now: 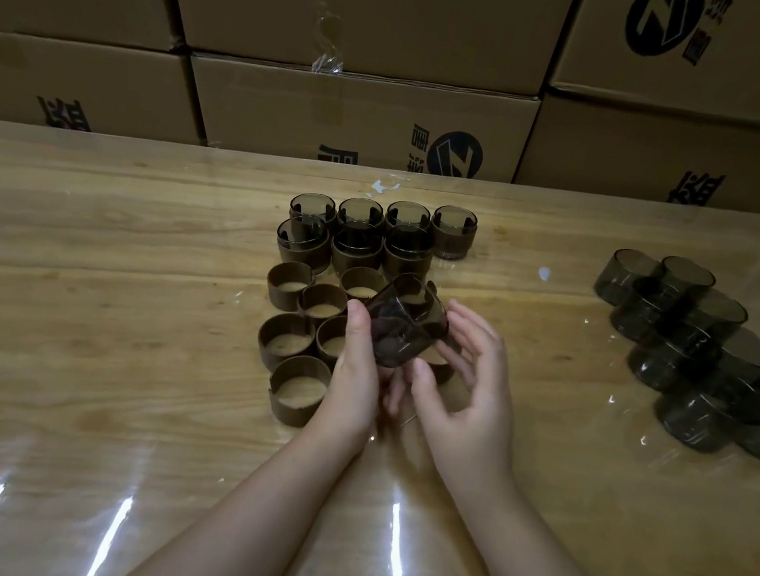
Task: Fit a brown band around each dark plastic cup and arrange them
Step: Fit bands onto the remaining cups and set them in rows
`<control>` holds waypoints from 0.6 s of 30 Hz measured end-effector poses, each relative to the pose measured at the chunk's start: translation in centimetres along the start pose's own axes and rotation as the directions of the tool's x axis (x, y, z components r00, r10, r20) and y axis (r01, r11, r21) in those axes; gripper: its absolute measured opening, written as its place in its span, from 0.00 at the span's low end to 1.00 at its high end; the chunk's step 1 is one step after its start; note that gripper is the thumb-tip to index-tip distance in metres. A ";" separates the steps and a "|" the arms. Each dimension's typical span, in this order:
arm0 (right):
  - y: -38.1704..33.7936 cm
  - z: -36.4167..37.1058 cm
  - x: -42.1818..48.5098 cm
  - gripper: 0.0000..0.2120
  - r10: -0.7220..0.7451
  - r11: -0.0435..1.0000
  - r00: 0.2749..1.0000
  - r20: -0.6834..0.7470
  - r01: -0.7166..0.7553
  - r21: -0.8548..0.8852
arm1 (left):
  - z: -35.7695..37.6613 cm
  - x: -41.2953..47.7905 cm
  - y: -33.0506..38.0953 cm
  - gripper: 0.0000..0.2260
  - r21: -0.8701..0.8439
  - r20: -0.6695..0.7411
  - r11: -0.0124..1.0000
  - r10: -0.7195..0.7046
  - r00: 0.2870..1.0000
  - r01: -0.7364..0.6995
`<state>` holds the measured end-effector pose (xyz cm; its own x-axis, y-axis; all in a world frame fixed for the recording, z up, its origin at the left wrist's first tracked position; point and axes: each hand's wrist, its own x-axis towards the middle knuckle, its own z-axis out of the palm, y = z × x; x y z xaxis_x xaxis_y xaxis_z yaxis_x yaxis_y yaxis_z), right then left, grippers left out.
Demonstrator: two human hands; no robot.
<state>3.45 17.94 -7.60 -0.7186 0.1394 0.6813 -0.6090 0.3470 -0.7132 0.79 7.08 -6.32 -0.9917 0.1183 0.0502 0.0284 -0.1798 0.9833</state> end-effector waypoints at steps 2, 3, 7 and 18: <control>0.2 -0.1 -0.1 0.23 0.000 1.000 1.000 0.018 0.000 -0.025 | 0.0 0.0 -0.1 0.36 0.018 0.018 1.000 -0.006 1.000 0.005; 0.2 -0.2 0.0 0.24 0.004 1.000 1.000 0.020 -0.003 -0.027 | 0.0 0.0 -0.2 0.36 0.038 0.022 0.999 -0.017 1.000 0.016; 0.2 -0.2 0.2 0.25 0.086 0.996 0.996 0.021 -0.087 0.021 | 0.0 0.1 -0.3 0.39 0.072 0.050 0.993 -0.093 0.994 0.090; 0.2 -1.3 1.3 0.24 0.212 0.975 0.967 0.140 -0.219 0.037 | 0.1 0.0 0.1 0.37 0.039 0.043 0.997 -0.069 0.997 0.068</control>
<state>2.83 19.40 -6.60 -0.8711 0.0785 0.4848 -0.4487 0.2740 -0.8507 0.83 7.18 -6.23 -0.9849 0.1728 -0.0105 -0.0340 -0.1335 0.9905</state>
